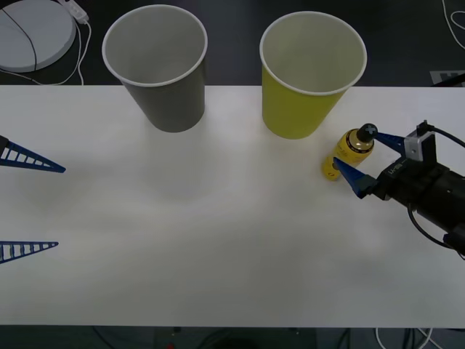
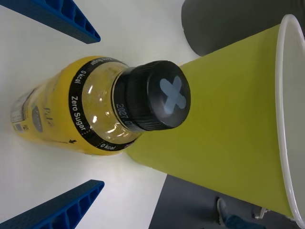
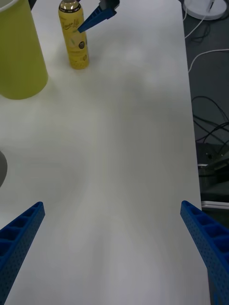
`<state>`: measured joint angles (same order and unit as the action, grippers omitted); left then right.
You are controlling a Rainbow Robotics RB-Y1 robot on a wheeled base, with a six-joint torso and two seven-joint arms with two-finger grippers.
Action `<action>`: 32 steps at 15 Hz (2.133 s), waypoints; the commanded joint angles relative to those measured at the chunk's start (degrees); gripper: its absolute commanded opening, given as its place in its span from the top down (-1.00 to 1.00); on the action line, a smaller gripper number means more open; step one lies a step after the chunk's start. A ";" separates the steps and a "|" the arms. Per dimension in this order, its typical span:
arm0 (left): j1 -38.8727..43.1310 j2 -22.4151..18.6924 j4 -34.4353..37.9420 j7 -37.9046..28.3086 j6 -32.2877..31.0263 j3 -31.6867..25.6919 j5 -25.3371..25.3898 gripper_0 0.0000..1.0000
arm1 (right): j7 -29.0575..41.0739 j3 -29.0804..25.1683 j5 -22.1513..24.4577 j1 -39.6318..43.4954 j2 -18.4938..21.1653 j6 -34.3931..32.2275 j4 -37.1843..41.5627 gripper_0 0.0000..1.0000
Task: Put the can into the green bin and the plastic bottle into the gray bin
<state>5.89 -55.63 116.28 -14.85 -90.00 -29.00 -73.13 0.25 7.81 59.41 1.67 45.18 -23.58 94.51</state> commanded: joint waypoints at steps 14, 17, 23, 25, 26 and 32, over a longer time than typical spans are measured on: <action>0.00 0.00 0.00 0.00 0.00 0.00 0.00 -1.00 | 1.34 2.47 0.62 -4.04 -0.09 0.47 -3.11 -1.00; 0.00 0.00 0.00 0.00 0.00 0.00 0.00 -1.00 | 1.42 2.47 0.62 -4.13 -0.09 0.47 -3.02 0.89; 0.00 0.00 0.00 0.00 0.00 0.00 0.00 -1.00 | 1.51 2.47 0.53 -4.22 -0.18 0.29 -2.67 1.00; 0.00 0.00 0.00 0.00 0.00 0.00 0.00 -1.00 | 1.51 2.47 0.62 -4.13 -0.18 0.29 -2.67 1.00; 0.00 0.00 0.00 0.00 0.00 0.00 0.00 -1.00 | 1.51 2.47 0.53 -4.13 -0.18 0.20 -2.49 1.00; 0.00 0.00 0.00 0.00 0.00 0.00 0.00 -1.00 | 1.16 0.80 -0.88 -3.16 -0.09 -1.91 -1.44 1.00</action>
<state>5.89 -55.63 116.28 -14.85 -90.00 -29.00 -73.13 1.45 9.01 58.51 -1.78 45.07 -25.13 92.90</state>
